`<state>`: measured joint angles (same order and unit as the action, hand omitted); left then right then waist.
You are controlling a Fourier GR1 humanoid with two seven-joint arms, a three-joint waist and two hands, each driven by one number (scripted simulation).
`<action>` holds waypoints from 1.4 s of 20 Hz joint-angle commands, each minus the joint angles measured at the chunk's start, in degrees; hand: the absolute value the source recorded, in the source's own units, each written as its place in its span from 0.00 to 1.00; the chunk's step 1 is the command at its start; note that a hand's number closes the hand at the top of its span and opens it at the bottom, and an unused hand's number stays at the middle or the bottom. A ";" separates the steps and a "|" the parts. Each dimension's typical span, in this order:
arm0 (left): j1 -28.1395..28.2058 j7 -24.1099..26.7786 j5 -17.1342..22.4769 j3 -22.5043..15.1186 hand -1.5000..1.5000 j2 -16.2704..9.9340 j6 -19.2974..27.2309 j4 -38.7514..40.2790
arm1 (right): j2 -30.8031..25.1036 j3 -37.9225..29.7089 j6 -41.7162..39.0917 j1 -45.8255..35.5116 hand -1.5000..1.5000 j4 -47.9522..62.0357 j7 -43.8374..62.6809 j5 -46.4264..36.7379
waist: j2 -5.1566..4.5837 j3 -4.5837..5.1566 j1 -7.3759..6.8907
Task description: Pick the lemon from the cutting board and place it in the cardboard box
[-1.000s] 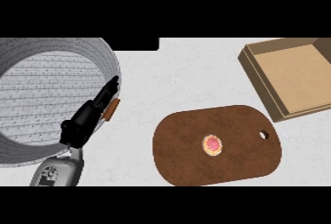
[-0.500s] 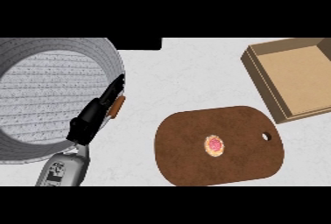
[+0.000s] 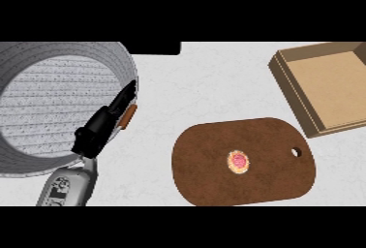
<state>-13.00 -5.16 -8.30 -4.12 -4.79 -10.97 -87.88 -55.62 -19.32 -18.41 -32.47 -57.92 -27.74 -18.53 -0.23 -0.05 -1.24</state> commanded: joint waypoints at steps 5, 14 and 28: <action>2.32 1.41 -2.71 -3.31 0.50 2.81 1.60 0.66 | 4.59 7.86 10.24 -10.31 1.00 14.37 -4.28 -11.82 | -0.34 0.01 -0.86; 1.26 3.37 -2.73 -1.92 0.50 1.79 1.02 1.93 | 9.47 9.77 15.75 -17.11 1.00 33.67 -8.65 -18.06 | -0.66 -0.06 -1.19; 1.93 1.11 -0.64 -0.88 0.50 0.76 -1.30 -0.55 | 10.62 -4.29 6.60 -20.12 0.00 47.03 -13.50 -4.65 | -0.65 -0.26 -1.19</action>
<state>-13.32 -3.90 -9.44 -5.10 -3.44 -11.56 -87.61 -44.38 -17.51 -9.60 -53.12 -13.01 -38.13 -29.26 -1.11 -0.38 -2.90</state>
